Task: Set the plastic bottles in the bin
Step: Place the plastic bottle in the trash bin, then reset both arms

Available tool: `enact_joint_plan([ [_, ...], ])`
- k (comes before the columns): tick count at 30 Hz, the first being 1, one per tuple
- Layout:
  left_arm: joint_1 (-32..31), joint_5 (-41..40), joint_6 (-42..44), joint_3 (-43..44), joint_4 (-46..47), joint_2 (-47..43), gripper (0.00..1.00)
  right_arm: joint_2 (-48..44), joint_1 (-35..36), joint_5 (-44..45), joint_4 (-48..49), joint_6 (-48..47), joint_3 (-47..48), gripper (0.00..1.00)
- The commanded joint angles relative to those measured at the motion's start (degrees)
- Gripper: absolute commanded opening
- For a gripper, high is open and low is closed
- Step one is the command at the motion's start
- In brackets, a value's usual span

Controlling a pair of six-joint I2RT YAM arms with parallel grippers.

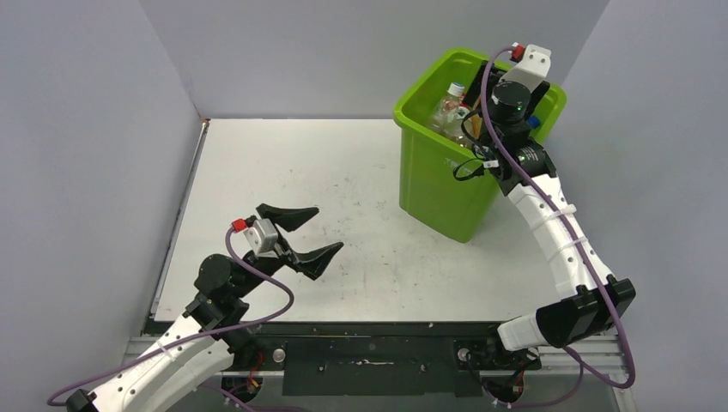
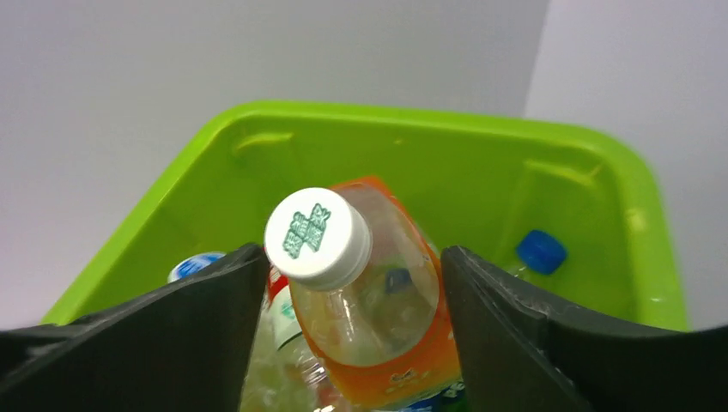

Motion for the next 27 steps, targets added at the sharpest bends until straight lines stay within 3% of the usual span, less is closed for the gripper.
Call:
enact_joint_plan([
  [1,-0.2,-1.5,1.0,0.8,1.7,-0.9,0.96,-1.9,0.7,-8.2,-5.7,6.3,0.0,0.82],
  [4,-0.3,-2.3,0.5,1.9,0.6,-0.6,0.96,-5.1,1.0,-9.3,-6.7,7.3,0.1,0.98],
  [6,-0.3,-3.5,0.4,2.6,-0.8,-0.9,0.96,-7.4,1.5,-9.9,-7.6,8.5,0.3,0.90],
  [10,-0.3,-11.4,0.7,2.3,-1.5,-1.4,0.96,-11.1,3.2,-12.6,-10.3,8.6,2.5,0.90],
  [15,-0.3,-24.4,0.0,4.6,-7.1,1.1,0.96,-19.0,8.4,-19.3,-8.3,10.2,-4.6,0.90],
  [22,-0.4,-37.4,-1.2,5.9,-9.6,4.5,0.96,-29.2,9.0,-30.9,-8.0,11.4,-13.1,0.90],
  [27,-0.3,-46.1,-4.0,7.8,-11.6,6.8,0.96,-36.5,9.0,-33.5,-10.3,11.3,-17.5,0.90],
])
